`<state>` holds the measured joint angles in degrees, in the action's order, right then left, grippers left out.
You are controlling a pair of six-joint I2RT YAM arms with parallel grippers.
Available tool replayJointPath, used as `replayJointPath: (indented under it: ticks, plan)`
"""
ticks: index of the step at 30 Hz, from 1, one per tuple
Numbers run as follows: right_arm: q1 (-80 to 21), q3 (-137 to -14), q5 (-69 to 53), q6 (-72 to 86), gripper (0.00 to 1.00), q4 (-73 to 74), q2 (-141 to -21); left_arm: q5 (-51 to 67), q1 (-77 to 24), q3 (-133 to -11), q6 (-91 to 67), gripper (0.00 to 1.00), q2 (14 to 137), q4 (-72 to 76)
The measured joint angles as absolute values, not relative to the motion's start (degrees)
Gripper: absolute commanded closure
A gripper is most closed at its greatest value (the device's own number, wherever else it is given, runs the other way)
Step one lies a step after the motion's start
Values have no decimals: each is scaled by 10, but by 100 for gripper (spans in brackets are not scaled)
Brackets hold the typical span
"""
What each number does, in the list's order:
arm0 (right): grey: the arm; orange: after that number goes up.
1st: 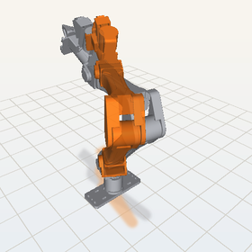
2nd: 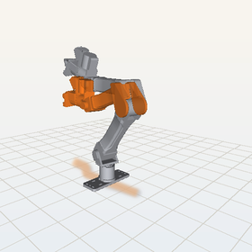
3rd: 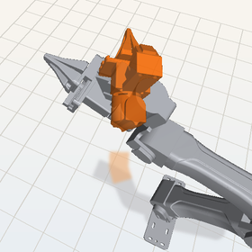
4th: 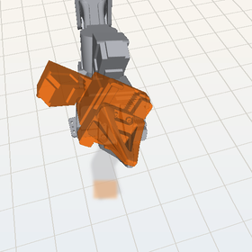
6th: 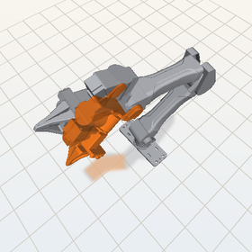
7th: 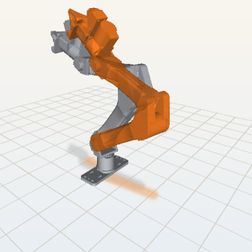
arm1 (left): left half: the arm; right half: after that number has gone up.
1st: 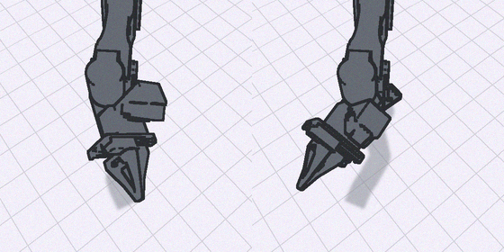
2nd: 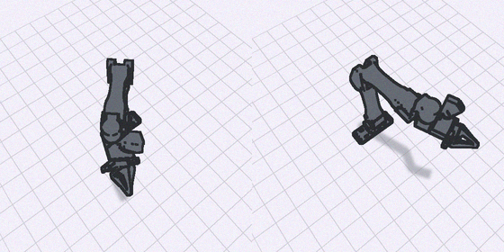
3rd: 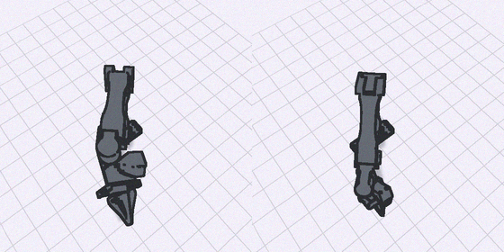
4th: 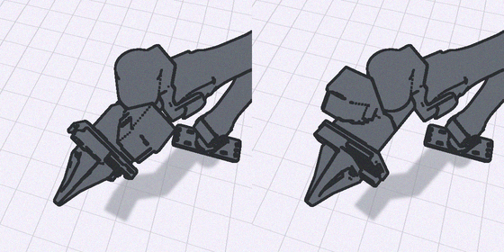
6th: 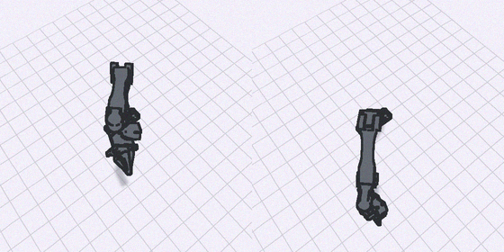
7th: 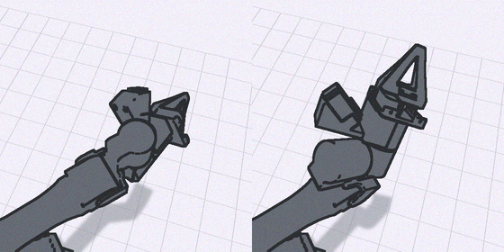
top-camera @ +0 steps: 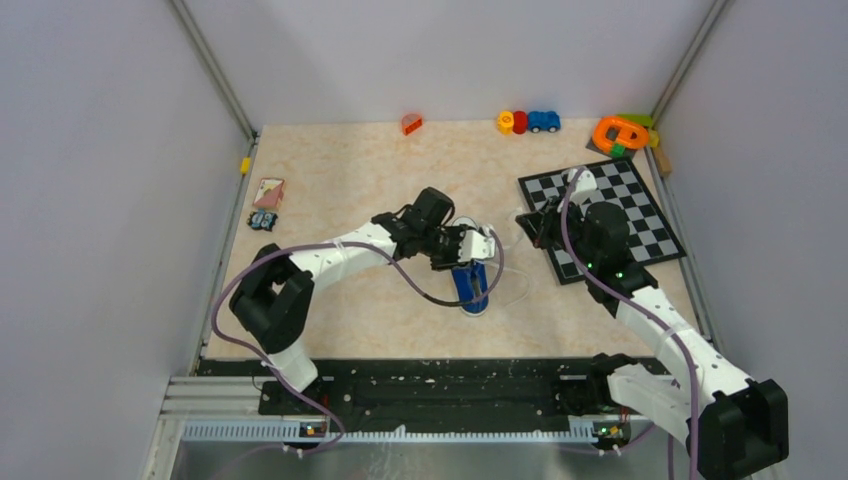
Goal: Tie the shoes
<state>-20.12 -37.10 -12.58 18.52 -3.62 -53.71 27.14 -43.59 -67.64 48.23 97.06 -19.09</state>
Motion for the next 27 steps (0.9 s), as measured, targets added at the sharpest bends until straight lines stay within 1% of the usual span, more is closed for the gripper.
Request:
replayJointPath:
  ticks: [2, 5, 6, 13, 14, 16, 19, 20, 27]
  plan:
    - [-201, -371, -129, 185, 100, -36, -537, 271, -436, -685, 483, 59, 980, -191]
    - [-201, -371, -132, 185, 100, -36, -537, 272, -436, -695, 484, 69, 991, -193]
    - [-201, -371, -133, 185, 100, -36, -537, 272, -436, -699, 486, 71, 994, -196]
    - [-201, -371, -135, 185, 100, -36, -537, 274, -436, -736, 495, 69, 1020, -220]
    - [-201, -371, -135, 185, 100, -36, -537, 276, -436, -739, 495, 71, 1021, -223]
    - [-201, -371, -135, 185, 100, -36, -537, 281, -436, -745, 495, 82, 1025, -229]
    - [-201, -371, -136, 186, 100, -35, -537, 286, -436, -759, 499, 93, 1036, -247]
    - [-201, -371, -136, 186, 100, -35, -537, 287, -436, -766, 502, 100, 1042, -255]
    - [-201, -371, -136, 186, 100, -34, -537, 295, -434, -801, 512, 100, 1059, -317]
